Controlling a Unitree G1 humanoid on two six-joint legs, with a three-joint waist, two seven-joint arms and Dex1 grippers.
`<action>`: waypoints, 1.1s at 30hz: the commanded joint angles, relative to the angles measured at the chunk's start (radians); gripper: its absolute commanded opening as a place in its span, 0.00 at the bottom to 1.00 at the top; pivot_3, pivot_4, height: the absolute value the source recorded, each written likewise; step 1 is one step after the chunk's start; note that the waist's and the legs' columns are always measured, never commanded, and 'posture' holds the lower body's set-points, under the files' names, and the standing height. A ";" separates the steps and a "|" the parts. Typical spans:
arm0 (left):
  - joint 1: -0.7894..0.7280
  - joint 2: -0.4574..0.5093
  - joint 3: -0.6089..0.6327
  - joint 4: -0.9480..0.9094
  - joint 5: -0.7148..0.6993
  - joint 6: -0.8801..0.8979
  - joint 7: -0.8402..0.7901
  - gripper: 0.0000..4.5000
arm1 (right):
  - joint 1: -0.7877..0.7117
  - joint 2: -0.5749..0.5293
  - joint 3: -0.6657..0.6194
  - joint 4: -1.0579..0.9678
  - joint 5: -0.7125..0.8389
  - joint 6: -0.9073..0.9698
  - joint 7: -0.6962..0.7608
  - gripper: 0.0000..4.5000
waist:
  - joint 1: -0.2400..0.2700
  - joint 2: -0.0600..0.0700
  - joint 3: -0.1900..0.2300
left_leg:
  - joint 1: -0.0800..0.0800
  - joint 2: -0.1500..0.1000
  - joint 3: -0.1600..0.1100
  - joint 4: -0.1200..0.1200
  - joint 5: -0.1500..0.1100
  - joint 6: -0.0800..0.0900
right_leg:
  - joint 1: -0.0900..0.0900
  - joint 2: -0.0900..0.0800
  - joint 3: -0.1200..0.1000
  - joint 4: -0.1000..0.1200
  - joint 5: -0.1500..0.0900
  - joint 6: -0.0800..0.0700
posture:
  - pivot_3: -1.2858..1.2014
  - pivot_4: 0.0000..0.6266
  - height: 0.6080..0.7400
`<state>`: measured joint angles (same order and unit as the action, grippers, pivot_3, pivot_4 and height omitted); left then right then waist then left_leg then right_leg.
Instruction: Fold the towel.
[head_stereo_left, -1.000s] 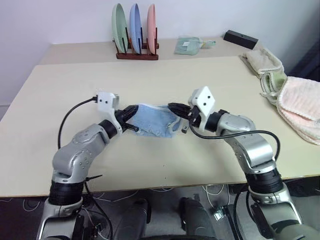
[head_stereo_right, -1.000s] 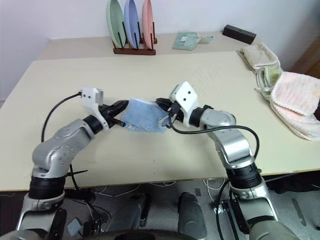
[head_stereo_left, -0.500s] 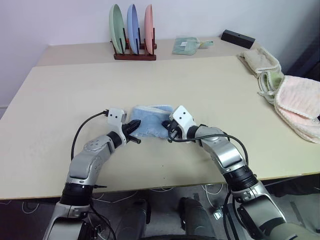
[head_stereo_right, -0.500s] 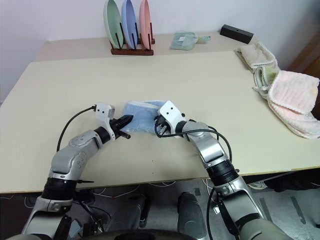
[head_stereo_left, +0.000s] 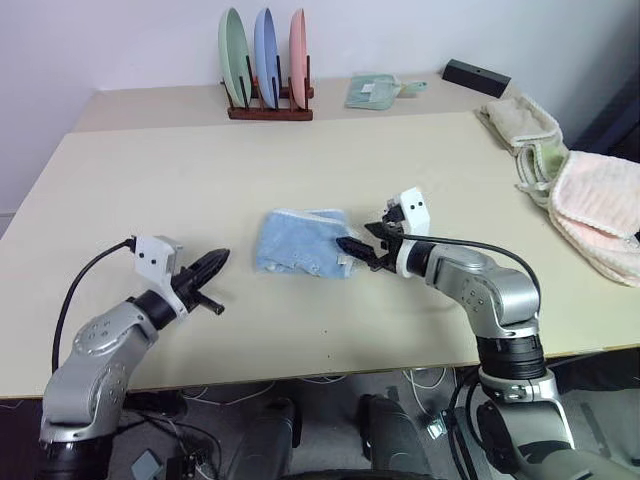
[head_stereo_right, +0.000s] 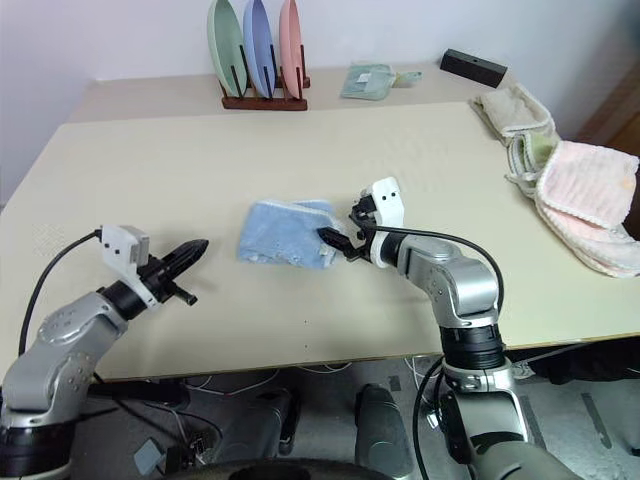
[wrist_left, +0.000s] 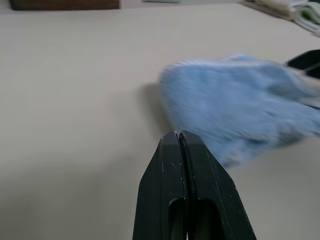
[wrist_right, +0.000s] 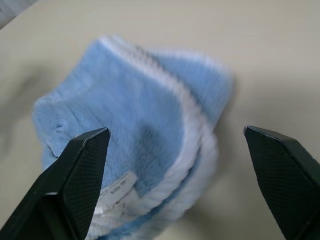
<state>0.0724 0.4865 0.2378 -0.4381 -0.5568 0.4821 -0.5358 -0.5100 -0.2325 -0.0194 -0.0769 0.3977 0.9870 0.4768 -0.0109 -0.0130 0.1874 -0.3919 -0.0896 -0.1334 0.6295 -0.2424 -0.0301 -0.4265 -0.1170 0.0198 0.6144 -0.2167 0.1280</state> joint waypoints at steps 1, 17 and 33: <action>0.017 -0.022 -0.015 -0.077 -0.012 -0.003 0.026 0.00 | -0.034 0.032 -0.004 0.037 0.022 0.015 -0.016 0.99 | -0.001 0.000 0.000 | 0.000 0.000 0.000 0.000 0.000 0.000 | 0.000 0.000 0.000 0.000 0.000 0.000 | 0.52 0.24 1.00; 0.027 -0.062 -0.074 -0.098 -0.008 0.007 0.060 0.00 | -0.100 0.114 -0.066 0.068 0.134 0.069 -0.017 0.01 | -0.003 0.000 0.000 | 0.001 0.000 0.000 -0.001 0.000 0.000 | 0.000 0.001 0.000 0.001 0.000 0.000 | 0.52 0.24 1.00; -0.082 -0.091 -0.147 -0.012 0.024 -0.015 0.041 0.00 | -0.263 -0.052 -0.720 0.264 0.266 -0.193 -0.465 0.01 | 0.001 0.001 0.000 | 0.000 -0.001 0.003 -0.001 0.000 0.000 | 0.000 0.000 -0.001 0.000 0.000 0.000 | 0.52 0.24 1.00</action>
<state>0.0091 0.4037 0.1067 -0.4406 -0.5396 0.4877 -0.4854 -0.7692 -0.2720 -0.6883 0.1698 0.6359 0.8164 0.0615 -0.0097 -0.0124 0.1875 -0.3920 -0.0904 -0.1301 0.6282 -0.2427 -0.0296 -0.4263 -0.1168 0.0191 0.6143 -0.2165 0.1282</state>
